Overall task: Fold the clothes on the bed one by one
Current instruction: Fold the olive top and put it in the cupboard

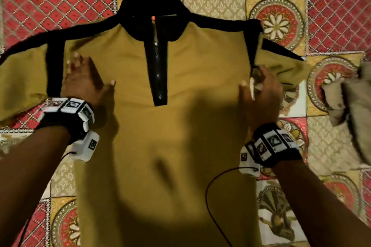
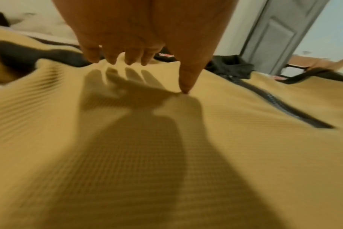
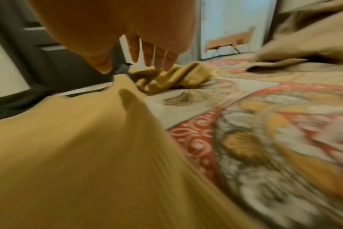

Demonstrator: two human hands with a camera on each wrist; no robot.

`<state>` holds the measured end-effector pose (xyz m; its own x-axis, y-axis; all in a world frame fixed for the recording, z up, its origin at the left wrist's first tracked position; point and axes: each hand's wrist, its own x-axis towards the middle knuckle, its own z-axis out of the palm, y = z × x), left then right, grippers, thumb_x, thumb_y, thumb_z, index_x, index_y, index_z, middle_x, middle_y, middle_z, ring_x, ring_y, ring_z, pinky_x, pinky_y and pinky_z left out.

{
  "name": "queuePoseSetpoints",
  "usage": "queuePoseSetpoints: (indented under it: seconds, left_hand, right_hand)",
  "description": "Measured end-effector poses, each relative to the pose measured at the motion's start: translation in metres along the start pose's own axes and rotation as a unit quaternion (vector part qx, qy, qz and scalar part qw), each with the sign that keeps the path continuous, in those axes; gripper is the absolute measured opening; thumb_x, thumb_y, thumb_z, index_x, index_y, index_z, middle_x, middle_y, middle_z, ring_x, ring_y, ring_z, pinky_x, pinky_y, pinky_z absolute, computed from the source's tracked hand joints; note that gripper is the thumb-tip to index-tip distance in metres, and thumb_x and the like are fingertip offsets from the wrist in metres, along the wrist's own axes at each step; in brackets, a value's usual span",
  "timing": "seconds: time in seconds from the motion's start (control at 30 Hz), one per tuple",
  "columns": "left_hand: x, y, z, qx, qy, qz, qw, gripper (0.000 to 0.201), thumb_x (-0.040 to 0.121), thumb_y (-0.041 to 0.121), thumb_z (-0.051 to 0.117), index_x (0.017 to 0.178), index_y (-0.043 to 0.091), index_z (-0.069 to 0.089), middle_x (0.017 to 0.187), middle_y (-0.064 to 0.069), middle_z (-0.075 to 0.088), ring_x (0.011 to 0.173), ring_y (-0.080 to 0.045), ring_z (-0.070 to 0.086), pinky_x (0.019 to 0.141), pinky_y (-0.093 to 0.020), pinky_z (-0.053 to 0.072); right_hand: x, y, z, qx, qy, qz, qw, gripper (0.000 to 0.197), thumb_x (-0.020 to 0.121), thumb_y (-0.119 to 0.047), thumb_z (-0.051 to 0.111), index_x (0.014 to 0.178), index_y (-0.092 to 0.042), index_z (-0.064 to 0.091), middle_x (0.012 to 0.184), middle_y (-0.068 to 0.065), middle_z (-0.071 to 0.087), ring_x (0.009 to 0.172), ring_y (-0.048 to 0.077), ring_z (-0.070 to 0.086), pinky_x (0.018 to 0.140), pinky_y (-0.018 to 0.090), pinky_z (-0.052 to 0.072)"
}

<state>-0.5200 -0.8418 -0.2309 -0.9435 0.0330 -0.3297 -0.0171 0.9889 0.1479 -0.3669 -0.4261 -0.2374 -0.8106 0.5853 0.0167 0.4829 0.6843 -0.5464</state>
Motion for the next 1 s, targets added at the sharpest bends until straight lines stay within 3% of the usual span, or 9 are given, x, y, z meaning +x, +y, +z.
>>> queuePoseSetpoints:
  seconds: [0.07,0.17,0.27,0.37,0.5,0.7,0.87,0.93,1.0]
  left_hand:
    - [-0.023,0.035,-0.004,-0.042,0.017,0.035,0.998,0.075,0.087,0.039,0.071,0.145,0.008,0.036,0.144,-0.023,0.045,0.132,-0.043,0.043,0.106,-0.054,0.037]
    - [-0.074,0.102,0.001,-0.153,-0.079,0.093,0.981,0.041,0.088,0.029,0.065,0.126,0.015,0.058,0.114,-0.016,0.067,0.106,-0.037,0.063,0.09,-0.044,0.05]
    - [-0.127,0.171,0.025,-0.262,-0.202,0.135,0.934,0.036,0.081,0.042,0.05,0.109,0.027,0.067,0.107,0.0,0.074,0.099,-0.023,0.07,0.091,-0.033,0.053]
    - [-0.167,0.227,0.065,-0.309,-0.254,0.157,0.903,0.058,0.075,0.052,0.038,0.115,0.022,0.067,0.101,0.0,0.073,0.093,-0.02,0.069,0.089,-0.034,0.054]
    - [-0.187,0.27,0.101,-0.268,-0.213,0.164,0.925,0.039,0.087,0.028,0.061,0.123,0.015,0.063,0.109,-0.007,0.066,0.101,-0.028,0.063,0.092,-0.035,0.051]
    - [-0.186,0.305,0.111,-0.326,-0.101,0.023,0.94,0.023,0.087,0.023,0.066,0.11,0.021,0.069,0.092,-0.001,0.072,0.087,-0.023,0.069,0.085,-0.038,0.056]
    - [-0.161,0.343,0.1,-0.23,0.022,0.101,0.968,0.032,0.087,0.026,0.062,0.115,0.011,0.065,0.115,-0.017,0.057,0.107,-0.039,0.056,0.095,-0.047,0.047]
    - [-0.149,0.357,0.095,-0.188,0.069,0.111,0.973,0.035,0.089,0.028,0.065,0.118,0.009,0.062,0.122,-0.02,0.053,0.113,-0.04,0.05,0.096,-0.048,0.045]
    - [-0.139,0.369,0.091,-0.143,0.072,0.126,0.979,0.045,0.088,0.032,0.068,0.127,0.013,0.059,0.135,-0.018,0.049,0.122,-0.038,0.045,0.1,-0.047,0.043]
  right_hand:
    - [-0.01,0.038,-0.031,0.052,0.051,0.122,0.99,0.063,0.089,-0.041,0.061,0.137,0.0,0.052,0.132,0.024,0.055,0.121,0.038,0.053,0.099,0.028,0.036]
    - [-0.003,0.078,-0.057,0.134,-0.014,0.32,0.938,0.071,0.09,-0.047,0.068,0.138,0.001,0.048,0.136,0.026,0.05,0.116,0.03,0.054,0.084,0.02,0.039]
    - [0.028,0.111,-0.061,0.198,-0.048,0.337,0.919,0.069,0.084,-0.075,0.06,0.103,-0.009,0.062,0.089,0.006,0.071,0.078,0.013,0.059,0.074,0.039,0.052]
    - [0.058,0.099,-0.072,0.261,-0.104,0.295,0.913,0.047,0.096,-0.053,0.061,0.062,-0.02,0.058,0.047,-0.014,0.052,0.043,-0.001,0.045,0.052,0.024,0.04]
    - [0.078,0.099,-0.071,0.321,-0.169,0.269,0.892,0.026,0.088,-0.037,0.076,0.096,-0.012,0.074,0.087,-0.002,0.076,0.074,0.011,0.071,0.063,0.022,0.051]
    - [0.102,0.108,-0.098,0.55,-0.171,0.317,0.753,0.023,0.088,-0.002,0.068,0.108,-0.01,0.06,0.11,0.015,0.071,0.107,0.034,0.068,0.091,0.052,0.056]
    - [0.132,0.129,-0.123,0.533,-0.196,0.262,0.78,0.045,0.081,-0.003,0.073,0.123,0.004,0.059,0.117,0.022,0.071,0.106,0.039,0.07,0.089,0.049,0.059]
    - [0.139,0.144,-0.13,0.5,-0.192,0.249,0.807,0.03,0.085,-0.008,0.073,0.114,-0.007,0.064,0.1,0.011,0.075,0.079,0.028,0.073,0.066,0.035,0.06]
    - [0.135,0.168,-0.131,0.416,-0.191,0.266,0.848,0.01,0.09,-0.014,0.068,0.099,-0.012,0.063,0.068,-0.001,0.065,0.046,0.013,0.052,0.044,0.02,0.039]
